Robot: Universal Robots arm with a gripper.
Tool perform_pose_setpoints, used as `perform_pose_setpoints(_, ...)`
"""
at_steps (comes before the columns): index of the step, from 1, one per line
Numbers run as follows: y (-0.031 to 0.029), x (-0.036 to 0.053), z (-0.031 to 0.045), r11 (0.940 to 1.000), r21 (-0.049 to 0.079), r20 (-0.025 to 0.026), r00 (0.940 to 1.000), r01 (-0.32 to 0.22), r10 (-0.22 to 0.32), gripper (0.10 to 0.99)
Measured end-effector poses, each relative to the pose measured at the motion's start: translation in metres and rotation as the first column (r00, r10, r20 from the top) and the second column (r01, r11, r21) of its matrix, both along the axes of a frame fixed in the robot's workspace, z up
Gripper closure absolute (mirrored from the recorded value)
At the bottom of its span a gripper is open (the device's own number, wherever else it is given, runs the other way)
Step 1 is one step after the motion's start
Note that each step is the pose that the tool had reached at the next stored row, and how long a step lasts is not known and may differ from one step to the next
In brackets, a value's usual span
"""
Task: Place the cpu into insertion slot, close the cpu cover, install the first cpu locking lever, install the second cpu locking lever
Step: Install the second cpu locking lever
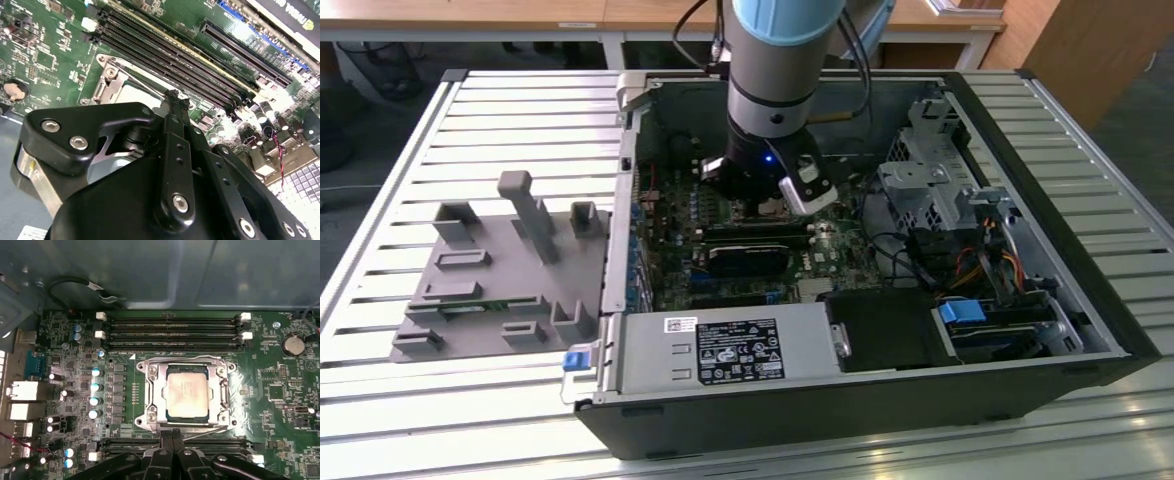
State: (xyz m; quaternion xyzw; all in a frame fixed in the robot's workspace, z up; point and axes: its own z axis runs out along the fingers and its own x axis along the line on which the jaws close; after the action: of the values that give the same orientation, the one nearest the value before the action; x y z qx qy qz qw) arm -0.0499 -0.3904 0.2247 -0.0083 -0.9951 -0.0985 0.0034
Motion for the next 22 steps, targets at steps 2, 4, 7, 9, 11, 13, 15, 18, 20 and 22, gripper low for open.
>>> perform_pose_setpoints(2,0.0000,-0.0009,-0.0023,1.0000,0.002,-0.0001,1.0000,0.000,0.000,0.980)
perform_pose_setpoints(4,-0.0001,-0.0012,-0.0055,1.0000,0.003,-0.0001,1.0000,0.000,0.000,0.980)
perform_pose_setpoints(7,-0.0001,-0.0014,-0.0108,1.0000,0.004,0.0000,1.0000,0.000,0.000,0.980)
perform_pose_setpoints(9,-0.0003,-0.0015,-0.0128,1.0000,0.008,-0.0003,1.0000,0.000,0.000,0.980)
perform_pose_setpoints(11,-0.0015,-0.0019,-0.0134,0.9999,0.017,-0.0001,1.0000,0.000,0.000,0.980)
perform_pose_setpoints(13,-0.0037,-0.0033,-0.0134,0.9997,0.025,-0.0001,1.0000,0.000,0.000,0.980)
perform_pose_setpoints(15,-0.0056,-0.0053,-0.0135,0.9995,0.031,-0.0001,1.0000,0.000,0.000,0.980)
perform_pose_setpoints(18,-0.0074,-0.0093,-0.0139,0.9993,0.037,-0.0001,1.0000,0.000,0.000,0.980)
perform_pose_setpoints(20,-0.0077,-0.0111,-0.0149,0.9992,0.041,0.0000,1.0000,0.000,0.000,0.980)
perform_pose_setpoints(22,-0.0077,-0.0118,-0.0167,0.9989,0.046,-0.0001,1.0000,0.000,0.000,0.980)
